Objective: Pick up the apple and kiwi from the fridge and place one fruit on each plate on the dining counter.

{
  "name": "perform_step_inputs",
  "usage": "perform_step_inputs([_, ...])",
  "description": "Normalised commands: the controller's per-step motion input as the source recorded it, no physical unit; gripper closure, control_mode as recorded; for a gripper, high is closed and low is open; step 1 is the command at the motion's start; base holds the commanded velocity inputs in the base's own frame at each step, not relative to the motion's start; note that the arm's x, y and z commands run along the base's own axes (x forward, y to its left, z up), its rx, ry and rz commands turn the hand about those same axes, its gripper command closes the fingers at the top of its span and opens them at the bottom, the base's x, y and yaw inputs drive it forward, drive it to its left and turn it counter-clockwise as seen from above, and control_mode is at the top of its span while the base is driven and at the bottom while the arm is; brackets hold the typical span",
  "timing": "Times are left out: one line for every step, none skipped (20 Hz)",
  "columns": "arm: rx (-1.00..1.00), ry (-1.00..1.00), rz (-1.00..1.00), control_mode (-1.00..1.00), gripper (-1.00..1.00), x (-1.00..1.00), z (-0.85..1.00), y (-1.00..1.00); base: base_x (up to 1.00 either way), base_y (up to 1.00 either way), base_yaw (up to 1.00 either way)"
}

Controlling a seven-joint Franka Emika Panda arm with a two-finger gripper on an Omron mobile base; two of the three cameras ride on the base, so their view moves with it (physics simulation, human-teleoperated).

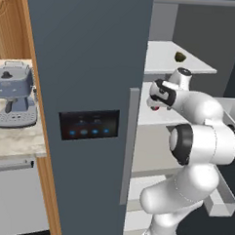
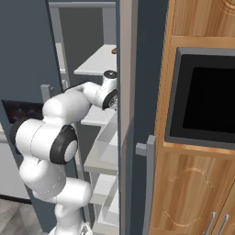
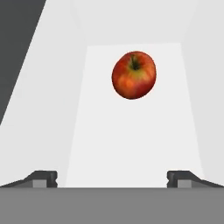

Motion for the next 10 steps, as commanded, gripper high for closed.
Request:
perform_step_inputs([0.0,0.0,0.0,-1.0,-1.0,0.33,-0.12,0.0,0.0,0.0,0.0])
perform_step_inputs([0.0,0.0,0.0,-1.0,-1.0,0.33,-0.11,0.0,0.0,0.0,0.0])
perform_step_inputs([0.0,0.0,0.0,-1.0,-1.0,0.36,-0.09,0.0,0.0,0.0,0.0])
perform_step_inputs([0.0,0.0,0.0,-1.0,-1.0,0.41,-0.07,0.0,0.0,0.0,0.0])
perform_step_inputs([0.0,0.0,0.0,-1.0,-1.0,0.43,-0.06,-0.01,0.0,0.0,0.0])
perform_step_inputs([0.0,0.0,0.0,-1.0,-1.0,0.44,-0.06,-0.01,0.0,0.0,0.0])
perform_step_inputs([0.0,0.0,0.0,-1.0,-1.0,0.45,-0.06,-0.02,0.0,0.0,0.0])
perform_step_inputs([0.0,0.0,0.0,-1.0,-1.0,0.44,-0.06,-0.03,0.0,0.0,0.0])
perform_step_inputs([0.0,0.0,0.0,-1.0,-1.0,0.43,-0.07,-0.02,0.0,0.0,0.0])
perform_step_inputs([0.0,0.0,0.0,-1.0,-1.0,0.4,-0.09,-0.02,0.0,0.0,0.0])
